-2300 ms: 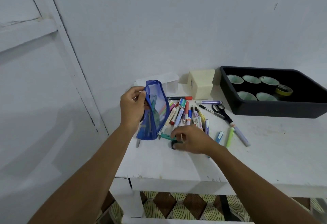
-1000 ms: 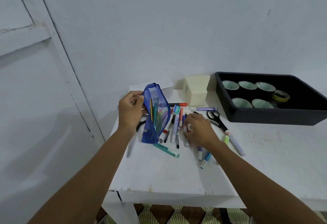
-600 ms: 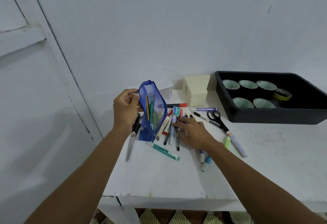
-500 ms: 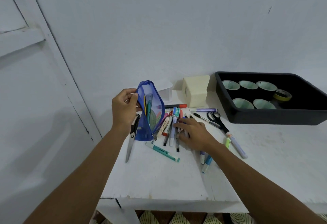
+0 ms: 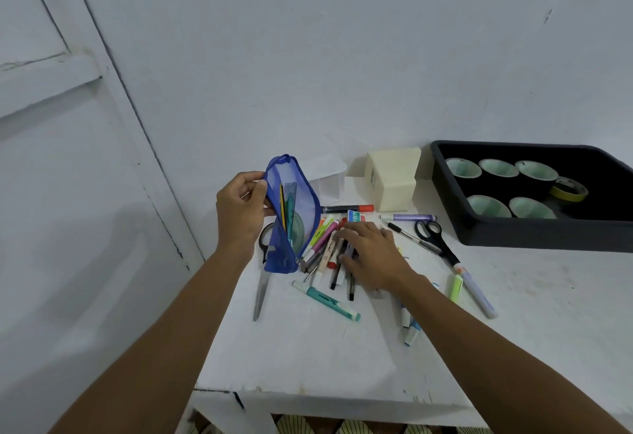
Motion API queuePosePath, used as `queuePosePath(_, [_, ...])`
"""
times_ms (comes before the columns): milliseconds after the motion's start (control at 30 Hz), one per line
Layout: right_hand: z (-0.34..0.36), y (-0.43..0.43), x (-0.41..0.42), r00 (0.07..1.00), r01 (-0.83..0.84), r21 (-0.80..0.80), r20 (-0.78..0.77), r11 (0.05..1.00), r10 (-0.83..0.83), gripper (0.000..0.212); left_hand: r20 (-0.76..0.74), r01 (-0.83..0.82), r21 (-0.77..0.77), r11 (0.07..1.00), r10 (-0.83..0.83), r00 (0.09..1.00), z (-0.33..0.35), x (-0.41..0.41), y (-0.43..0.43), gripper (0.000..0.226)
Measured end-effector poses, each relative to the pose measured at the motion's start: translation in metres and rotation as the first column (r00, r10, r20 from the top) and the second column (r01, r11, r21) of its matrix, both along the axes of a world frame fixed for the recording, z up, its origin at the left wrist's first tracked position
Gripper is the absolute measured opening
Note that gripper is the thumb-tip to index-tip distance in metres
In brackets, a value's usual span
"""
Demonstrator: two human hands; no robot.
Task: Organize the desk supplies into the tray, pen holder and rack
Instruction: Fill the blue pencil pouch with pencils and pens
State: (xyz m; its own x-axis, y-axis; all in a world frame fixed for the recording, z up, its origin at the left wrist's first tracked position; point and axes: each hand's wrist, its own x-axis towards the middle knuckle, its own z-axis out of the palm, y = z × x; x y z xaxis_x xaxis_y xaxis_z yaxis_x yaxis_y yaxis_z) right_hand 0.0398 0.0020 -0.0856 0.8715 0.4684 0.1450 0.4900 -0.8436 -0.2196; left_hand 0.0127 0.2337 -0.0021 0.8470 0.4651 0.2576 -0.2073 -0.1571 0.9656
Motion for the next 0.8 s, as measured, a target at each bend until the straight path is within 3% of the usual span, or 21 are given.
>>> queuePosePath(133, [-0.002,0.014,-0.003,0.992,-0.123,-0.021,-0.030,0.992,0.123,0.042,-0.012,-0.015,-0.004,1.000,0.015,1.000,-0.002,0.000,0.008,0.014])
queuePosePath(400, [0.002,0.017,-0.002,0.999,-0.031,0.062,-0.032,0.998,0.033,0.030,-0.017,-0.003,-0.011,1.000,0.002,1.000,-0.005,0.001,0.013,0.015])
queuePosePath(667, [0.004,0.031,-0.001,0.999,0.014,-0.060,-0.031,0.998,-0.016,0.040,-0.031,-0.014,0.018,1.000,0.015,0.999,-0.006,0.002,0.018,0.015])
queuePosePath(800, [0.007,0.037,0.007,0.993,0.076,-0.094,-0.088,0.993,-0.084,0.030,-0.034,-0.016,0.011,1.000,0.017,0.999,-0.008,0.003,0.019,0.015])
